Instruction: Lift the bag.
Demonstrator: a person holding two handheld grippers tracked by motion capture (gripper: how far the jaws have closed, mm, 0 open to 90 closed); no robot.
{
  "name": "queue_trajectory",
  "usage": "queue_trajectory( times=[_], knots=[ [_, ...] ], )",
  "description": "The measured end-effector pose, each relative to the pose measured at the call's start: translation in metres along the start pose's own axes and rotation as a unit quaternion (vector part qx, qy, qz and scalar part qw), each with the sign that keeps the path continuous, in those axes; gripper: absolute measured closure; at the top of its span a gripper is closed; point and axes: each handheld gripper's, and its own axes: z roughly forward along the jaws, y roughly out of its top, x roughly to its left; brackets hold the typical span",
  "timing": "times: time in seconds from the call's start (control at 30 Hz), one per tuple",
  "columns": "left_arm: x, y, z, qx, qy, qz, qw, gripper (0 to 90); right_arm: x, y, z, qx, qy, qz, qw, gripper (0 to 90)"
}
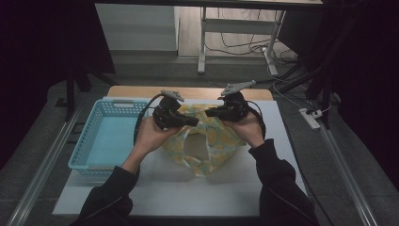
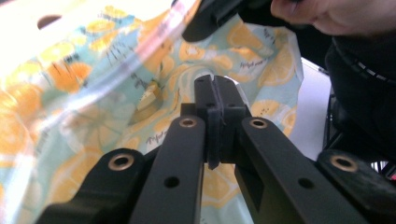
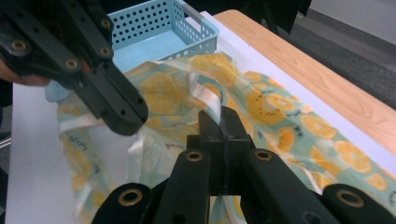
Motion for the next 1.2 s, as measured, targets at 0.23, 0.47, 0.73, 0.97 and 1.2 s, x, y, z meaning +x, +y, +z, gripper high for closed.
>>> queue_trajectory(
  times=[0.23, 0.47, 0.73, 0.97, 1.2],
  knots=[
    [-0.002, 0.017, -0.012, -0.015, 0.006, 0.009, 0.9998, 90.0, 0.002, 0.014, -0.011, -0.004, -0.003, -0.006, 1.0000, 90.0],
    [-0.005, 0.035, -0.022, -0.029, 0.014, 0.024, 0.9992, 90.0, 0.004, 0.026, -0.019, -0.011, -0.003, -0.010, 0.9999, 90.0],
    [-0.008, 0.053, -0.038, -0.053, 0.023, 0.028, 0.9979, 90.0, 0.007, 0.044, -0.032, -0.024, -0.008, -0.019, 0.9995, 90.0],
    [-0.011, 0.073, -0.051, -0.065, 0.039, 0.034, 0.9965, 90.0, 0.008, 0.060, -0.044, -0.034, -0.015, -0.025, 0.9990, 90.0],
    [-0.013, 0.086, -0.062, -0.074, 0.050, 0.038, 0.9953, 90.0, 0.011, 0.074, -0.055, -0.043, -0.021, -0.030, 0.9984, 90.0]
  ],
)
